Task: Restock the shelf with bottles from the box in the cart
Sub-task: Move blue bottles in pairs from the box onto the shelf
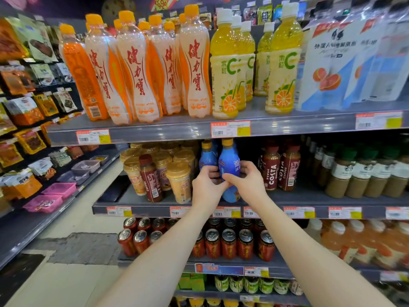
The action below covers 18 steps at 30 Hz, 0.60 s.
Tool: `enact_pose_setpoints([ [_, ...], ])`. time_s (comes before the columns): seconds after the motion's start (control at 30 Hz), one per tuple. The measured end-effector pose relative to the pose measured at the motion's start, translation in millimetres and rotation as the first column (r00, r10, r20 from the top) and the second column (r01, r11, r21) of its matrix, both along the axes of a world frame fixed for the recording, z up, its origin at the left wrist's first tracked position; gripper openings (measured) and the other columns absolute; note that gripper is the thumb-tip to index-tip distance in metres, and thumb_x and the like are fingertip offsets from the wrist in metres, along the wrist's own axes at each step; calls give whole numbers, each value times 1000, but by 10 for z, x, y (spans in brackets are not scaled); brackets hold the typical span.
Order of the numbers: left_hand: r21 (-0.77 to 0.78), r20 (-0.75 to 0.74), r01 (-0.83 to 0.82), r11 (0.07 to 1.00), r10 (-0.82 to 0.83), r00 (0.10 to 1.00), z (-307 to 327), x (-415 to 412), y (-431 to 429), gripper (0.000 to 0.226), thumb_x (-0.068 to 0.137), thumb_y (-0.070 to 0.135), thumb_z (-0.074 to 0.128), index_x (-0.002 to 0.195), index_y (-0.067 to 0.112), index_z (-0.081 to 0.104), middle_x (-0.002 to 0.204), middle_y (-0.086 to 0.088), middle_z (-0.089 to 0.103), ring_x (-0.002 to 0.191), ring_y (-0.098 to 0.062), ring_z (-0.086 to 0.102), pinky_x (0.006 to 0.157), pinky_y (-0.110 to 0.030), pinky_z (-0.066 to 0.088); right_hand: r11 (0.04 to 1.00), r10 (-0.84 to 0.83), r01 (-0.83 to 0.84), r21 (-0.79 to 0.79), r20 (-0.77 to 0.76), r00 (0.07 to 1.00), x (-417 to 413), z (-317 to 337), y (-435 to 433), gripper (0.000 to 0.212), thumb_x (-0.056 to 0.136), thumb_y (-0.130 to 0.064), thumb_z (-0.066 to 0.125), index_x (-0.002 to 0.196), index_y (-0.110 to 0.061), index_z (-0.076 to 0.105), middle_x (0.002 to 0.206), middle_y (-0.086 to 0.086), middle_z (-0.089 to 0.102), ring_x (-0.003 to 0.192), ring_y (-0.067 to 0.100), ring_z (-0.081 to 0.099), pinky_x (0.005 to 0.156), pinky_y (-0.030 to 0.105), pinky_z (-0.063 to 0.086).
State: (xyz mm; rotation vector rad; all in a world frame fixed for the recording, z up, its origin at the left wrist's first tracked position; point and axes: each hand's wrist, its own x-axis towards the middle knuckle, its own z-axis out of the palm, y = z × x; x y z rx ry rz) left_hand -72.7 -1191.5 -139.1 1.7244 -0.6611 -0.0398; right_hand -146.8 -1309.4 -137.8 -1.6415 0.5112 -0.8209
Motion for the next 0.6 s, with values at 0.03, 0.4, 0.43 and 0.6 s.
enact_pose_setpoints([
  [0.03, 23, 7, -4, 1000, 4, 1000, -15, 18, -4, 47, 73, 24, 92, 111, 22, 64, 98, 6, 73, 83, -2, 71, 80, -29, 61, 1000, -10, 10, -6, -5, 1000, 21, -20, 0, 53, 75, -22, 86, 118, -20, 57, 107, -9, 66, 96, 1, 65, 73, 16, 55],
  [0.4, 58, 85, -277, 959, 272, 959, -19, 177, 143, 41, 84, 37, 82, 104, 23, 50, 89, 3, 61, 72, -5, 61, 59, -13, 41, 990, -143, 141, -21, -75, 987, 110, -168, -84, 55, 75, -34, 86, 117, -24, 51, 103, -12, 59, 91, 4, 60, 82, 24, 50],
  [0.43, 67, 92, -290, 955, 284, 955, -1, 182, 146, 44, 84, 40, 82, 108, 23, 49, 95, 3, 61, 74, -5, 61, 58, -13, 40, 988, -153, 151, -26, -89, 984, 124, -167, -73, 57, 74, -35, 87, 117, -23, 50, 102, -12, 58, 88, 3, 59, 79, 23, 49],
  [0.6, 117, 184, -352, 928, 329, 927, 84, 144, 99, 68, 78, 55, 81, 125, 18, 49, 116, 5, 54, 96, -10, 55, 68, -19, 37, 982, -186, 179, -59, -157, 970, 184, -166, -41, 72, 70, -41, 88, 123, -17, 45, 109, -4, 57, 97, 15, 60, 80, 32, 53],
])
